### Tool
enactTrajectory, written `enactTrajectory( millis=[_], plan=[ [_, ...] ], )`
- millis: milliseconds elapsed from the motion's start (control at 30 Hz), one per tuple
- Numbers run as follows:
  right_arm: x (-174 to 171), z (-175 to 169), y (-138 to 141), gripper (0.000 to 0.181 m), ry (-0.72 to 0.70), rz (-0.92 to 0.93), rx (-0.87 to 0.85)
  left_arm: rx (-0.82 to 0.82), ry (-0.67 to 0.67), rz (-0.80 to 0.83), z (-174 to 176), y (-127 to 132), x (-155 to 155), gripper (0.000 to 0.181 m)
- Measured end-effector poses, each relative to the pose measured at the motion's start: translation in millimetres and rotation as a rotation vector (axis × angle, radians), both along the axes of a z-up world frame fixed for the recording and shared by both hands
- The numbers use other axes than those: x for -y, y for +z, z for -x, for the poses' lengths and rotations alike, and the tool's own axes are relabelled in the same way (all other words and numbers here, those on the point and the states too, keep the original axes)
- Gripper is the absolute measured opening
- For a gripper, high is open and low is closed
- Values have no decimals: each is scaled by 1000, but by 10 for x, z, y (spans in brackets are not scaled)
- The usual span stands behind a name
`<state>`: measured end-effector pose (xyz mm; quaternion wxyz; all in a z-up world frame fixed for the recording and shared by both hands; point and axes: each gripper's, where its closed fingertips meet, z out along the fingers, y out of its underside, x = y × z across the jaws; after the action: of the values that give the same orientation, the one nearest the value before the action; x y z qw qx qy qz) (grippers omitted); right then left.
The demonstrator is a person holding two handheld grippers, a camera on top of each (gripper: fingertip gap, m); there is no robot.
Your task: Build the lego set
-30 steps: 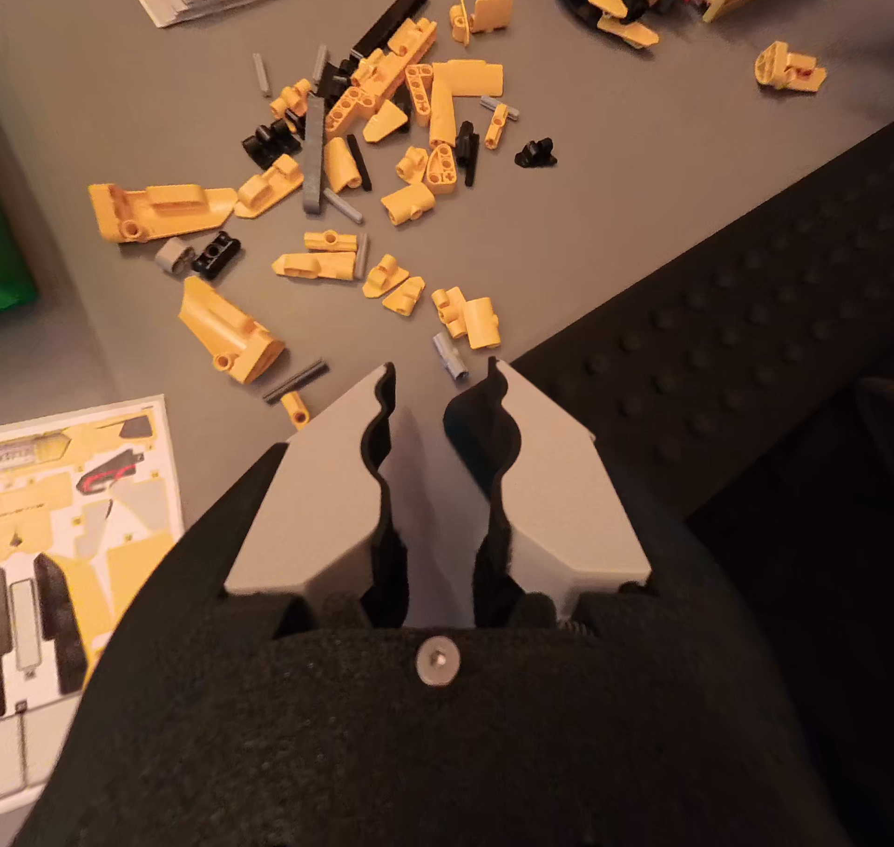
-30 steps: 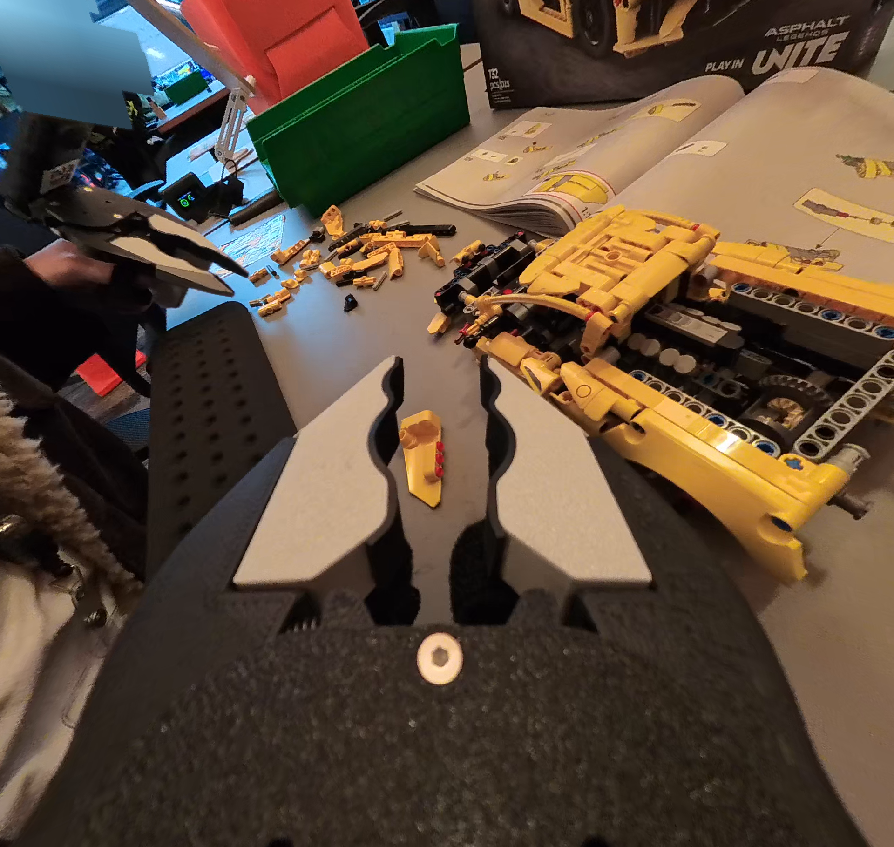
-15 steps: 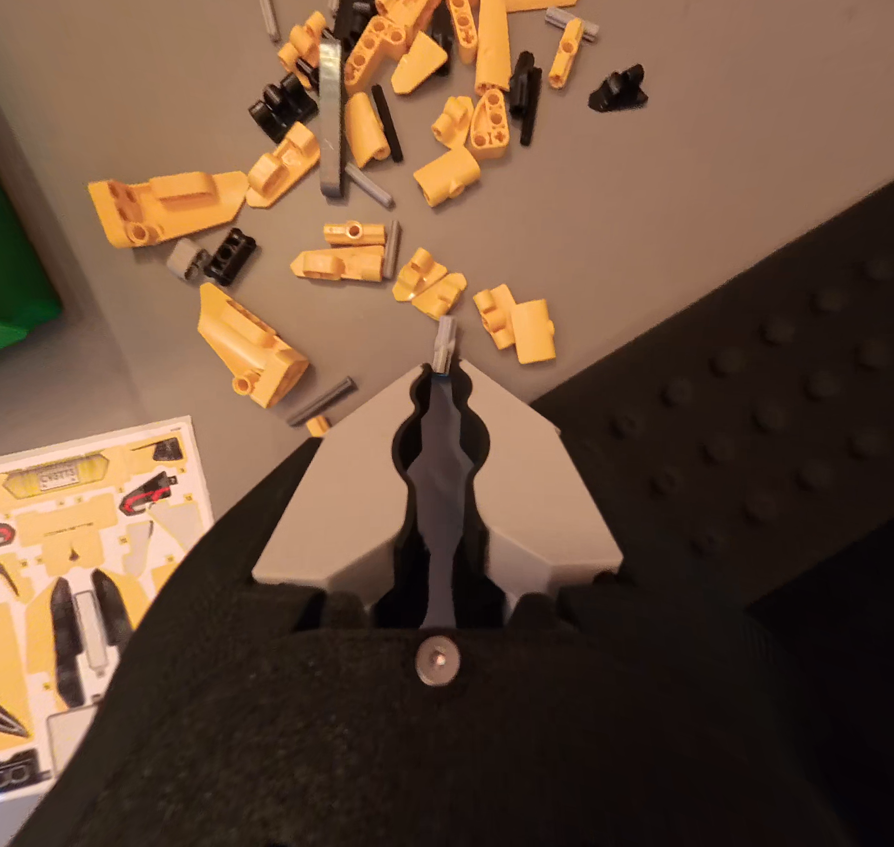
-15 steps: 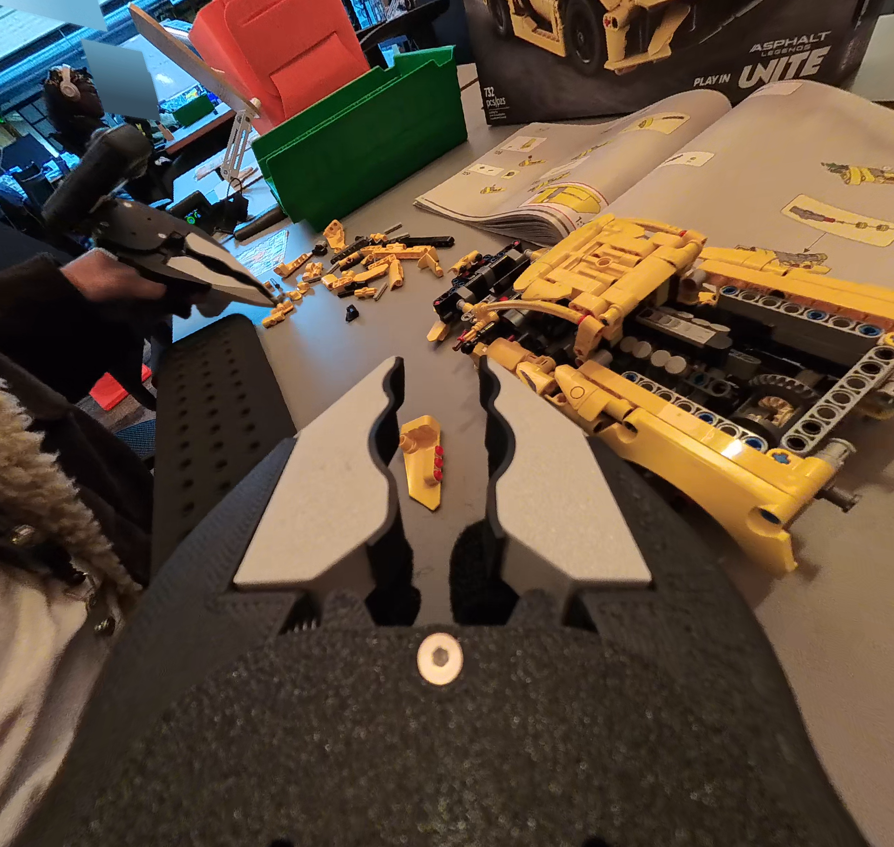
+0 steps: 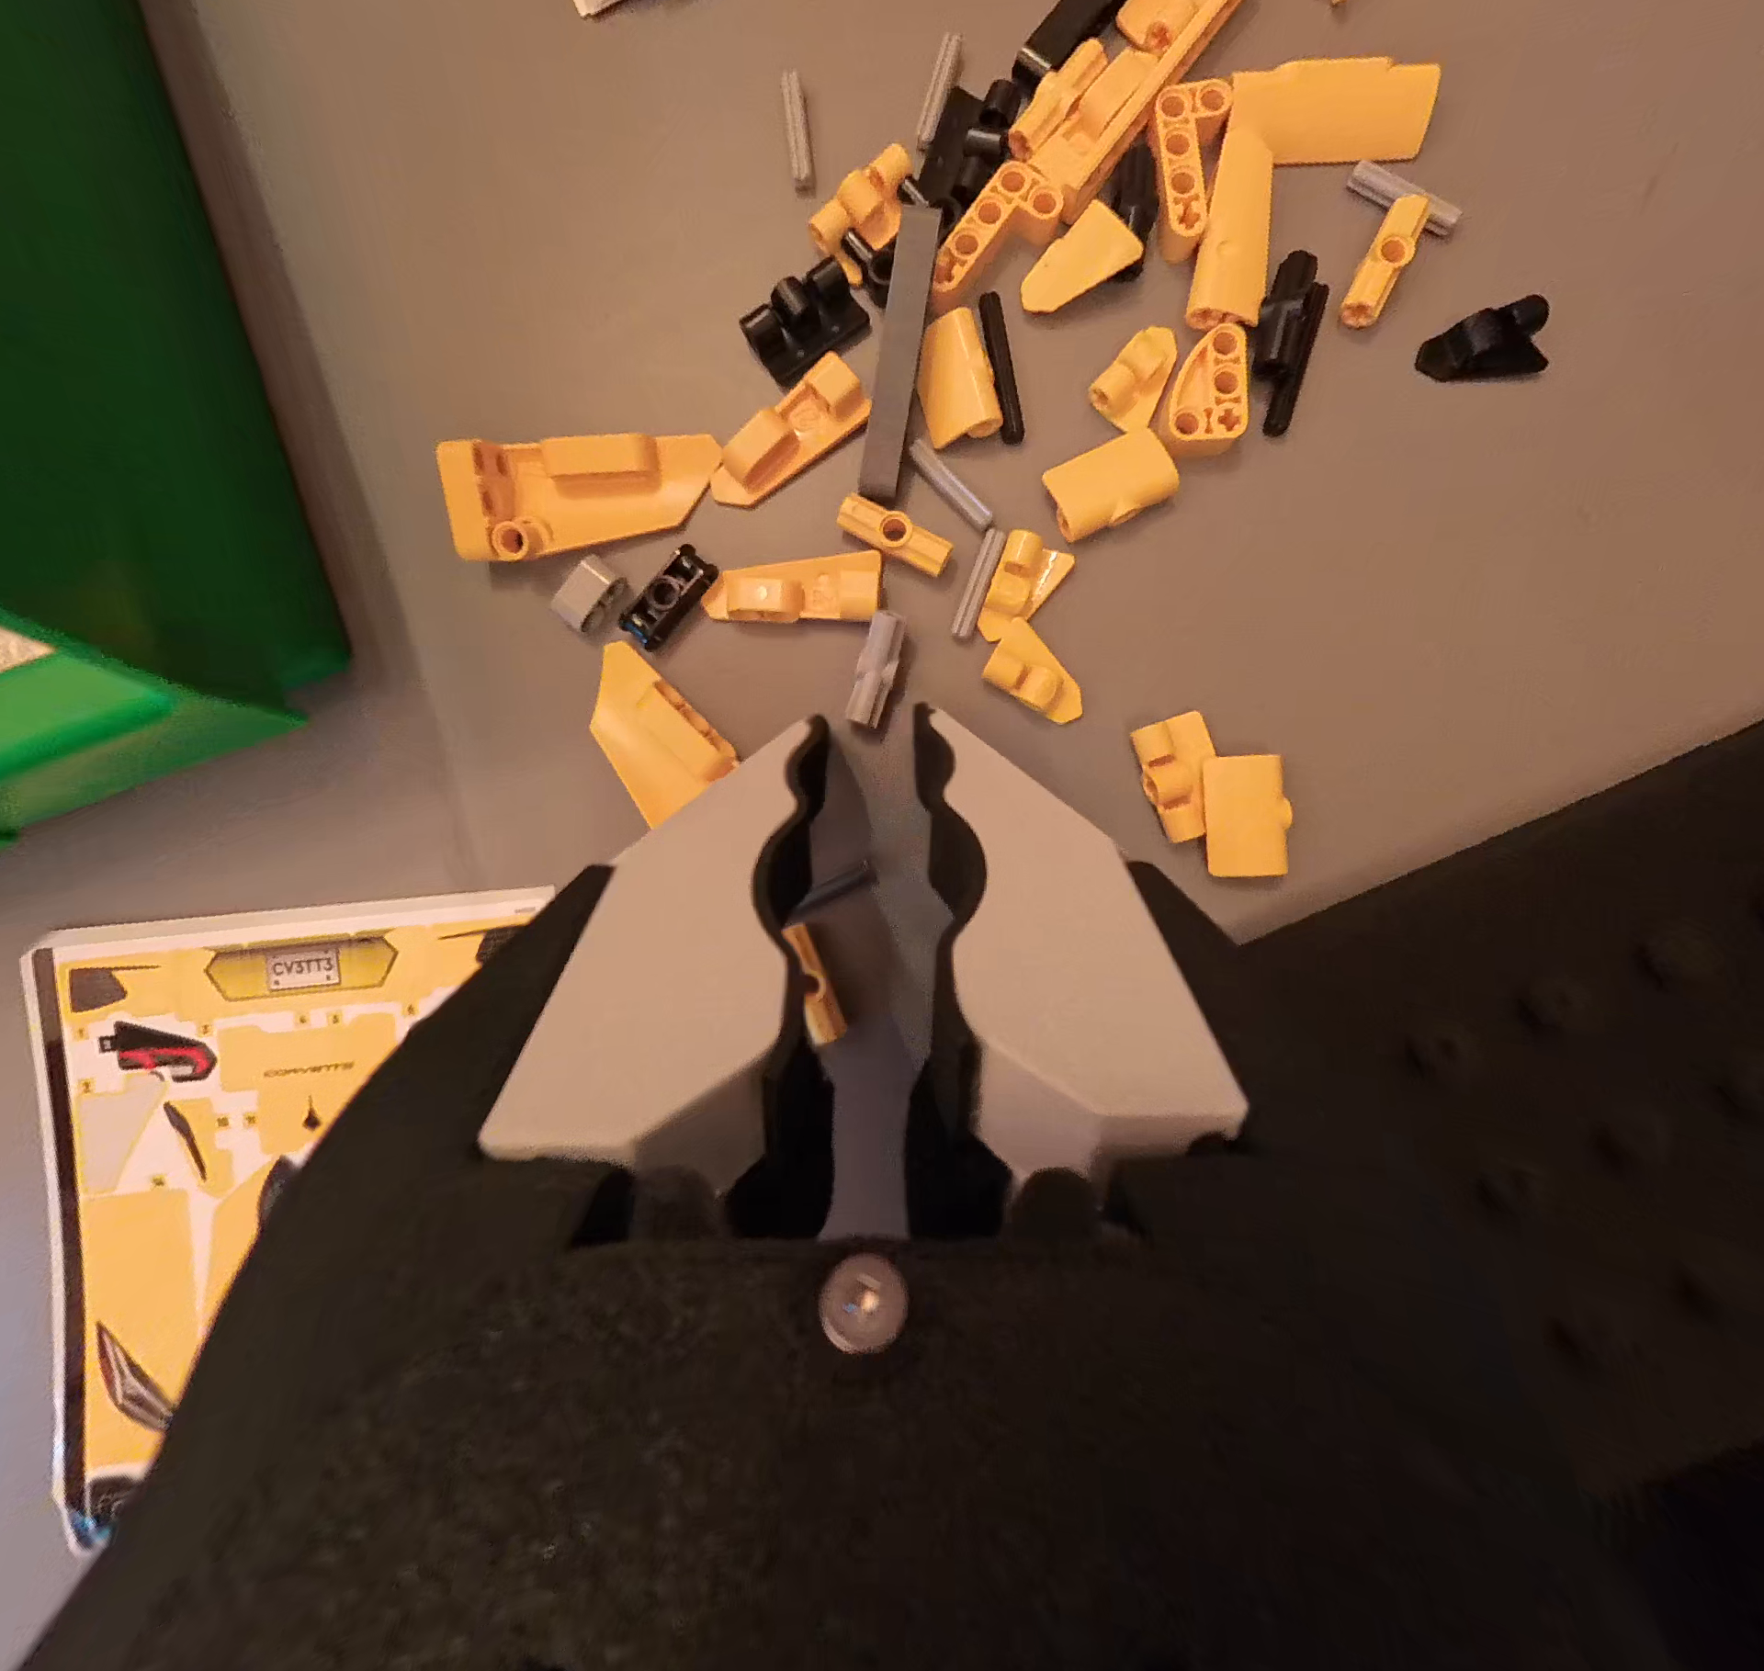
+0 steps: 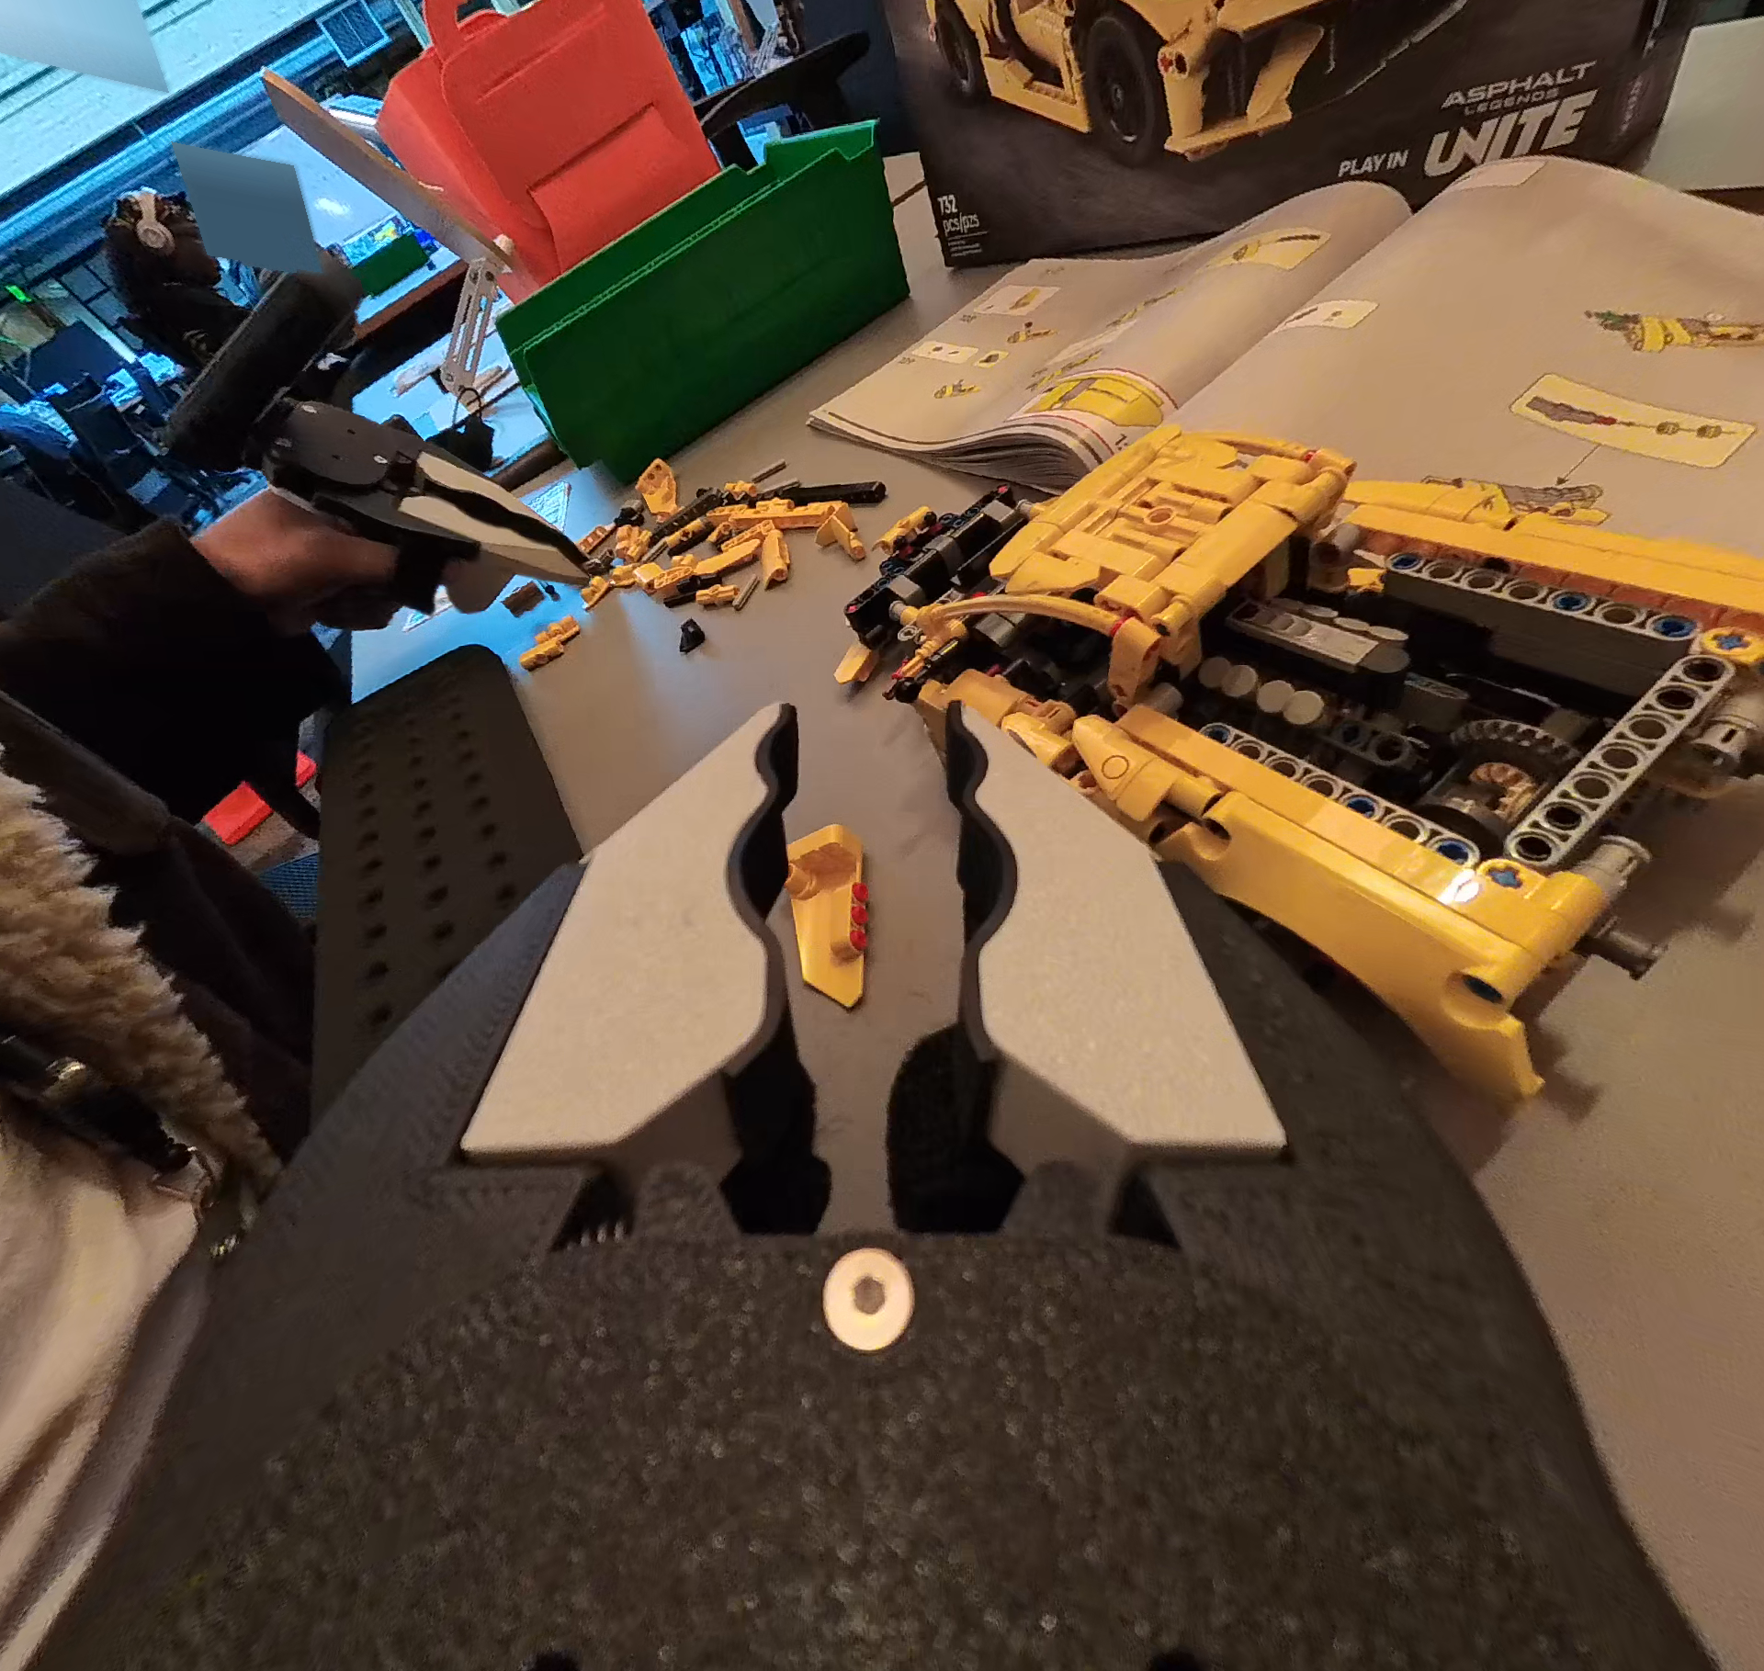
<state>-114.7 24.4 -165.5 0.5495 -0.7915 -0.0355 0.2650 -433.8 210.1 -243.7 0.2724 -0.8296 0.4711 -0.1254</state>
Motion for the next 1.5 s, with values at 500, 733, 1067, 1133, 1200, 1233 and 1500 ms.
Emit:
enactTrajectory(
  millis=[500,733,1067,1133,1200,1233,1500],
  plan=[
    [14,-32,24,29,-17,-12,1,152,-25,-93,-436,422,-82,26],
    [109,-350,33,29,-121,-5,167,246,-126,-72,-1196,538,-25,26],
    [1322,-2229,-196,35,-499,308,420,326,-303,45,-1928,593,416,26],
    [1407,-2410,-332,34,-470,379,447,375,-359,74,-2131,712,593,26],
    [1431,-2534,-457,31,-422,425,474,374,-412,81,-2298,770,766,26],
    [1420,-2581,-496,29,-404,435,462,366,-439,79,-2363,788,850,26],
    [1302,-2851,-630,16,-287,458,459,290,-518,64,-2563,774,1221,26]
  ],
)
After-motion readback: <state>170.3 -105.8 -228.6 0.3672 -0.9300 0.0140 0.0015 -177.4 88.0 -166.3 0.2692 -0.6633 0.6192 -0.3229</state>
